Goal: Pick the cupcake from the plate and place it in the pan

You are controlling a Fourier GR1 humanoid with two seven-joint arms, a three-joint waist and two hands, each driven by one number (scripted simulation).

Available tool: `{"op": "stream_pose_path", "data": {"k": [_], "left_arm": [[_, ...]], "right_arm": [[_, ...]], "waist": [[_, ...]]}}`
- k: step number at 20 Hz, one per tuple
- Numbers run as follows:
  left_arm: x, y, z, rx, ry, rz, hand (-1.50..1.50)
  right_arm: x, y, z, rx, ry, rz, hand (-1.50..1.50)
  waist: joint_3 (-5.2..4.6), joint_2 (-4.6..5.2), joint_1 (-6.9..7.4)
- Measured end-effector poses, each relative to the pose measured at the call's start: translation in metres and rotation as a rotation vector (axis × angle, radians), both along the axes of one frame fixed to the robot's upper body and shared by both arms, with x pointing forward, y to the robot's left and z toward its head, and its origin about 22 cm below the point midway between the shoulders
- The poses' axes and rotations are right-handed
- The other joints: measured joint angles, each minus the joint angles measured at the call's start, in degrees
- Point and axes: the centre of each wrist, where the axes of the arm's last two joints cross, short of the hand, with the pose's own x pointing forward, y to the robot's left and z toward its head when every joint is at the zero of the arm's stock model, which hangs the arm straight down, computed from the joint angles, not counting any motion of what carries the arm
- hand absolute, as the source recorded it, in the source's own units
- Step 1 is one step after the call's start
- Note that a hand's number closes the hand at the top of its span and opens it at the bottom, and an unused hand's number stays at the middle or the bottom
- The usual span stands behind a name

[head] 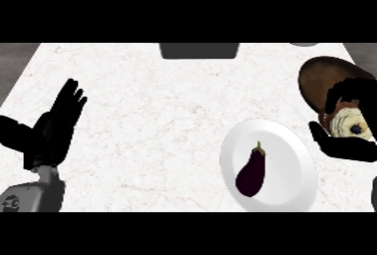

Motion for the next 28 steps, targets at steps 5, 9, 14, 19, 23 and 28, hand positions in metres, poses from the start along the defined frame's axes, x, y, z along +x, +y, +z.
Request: {"op": "stream_pose_path", "data": {"k": [5,9,14,19,23,28], "left_arm": [[0.001,0.002,0.001,-0.008,-0.006,-0.006,0.0],[0.005,0.001,-0.001,-0.002,-0.009,-0.014,0.0],[0.002,-0.006,-0.006,-0.007,-0.008,-0.024,0.0],[0.003,-0.001,-0.003,-0.004,-0.011,-0.028,0.0],[0.007,-0.003,-0.001,-0.005,-0.022,-0.042,0.0],[0.013,-0.006,0.005,-0.008,-0.026,-0.056,0.0]], "right_arm": [[0.024,-0.033,0.005,0.063,-0.028,-0.086,1.5],[0.048,-0.075,0.002,0.113,-0.045,-0.126,1.5],[0.081,-0.114,-0.009,0.162,-0.063,-0.173,1.5],[0.097,-0.159,-0.028,0.195,-0.056,-0.172,1.5],[0.107,-0.177,-0.049,0.213,-0.035,-0.141,1.5],[0.113,-0.183,-0.078,0.213,0.002,-0.112,1.5]], "waist": [[0.02,0.17,0.41],[0.03,0.32,0.66],[0.08,0.46,1.21],[0.11,0.63,1.61],[0.16,0.97,2.31],[0.22,1.3,2.99]]}}
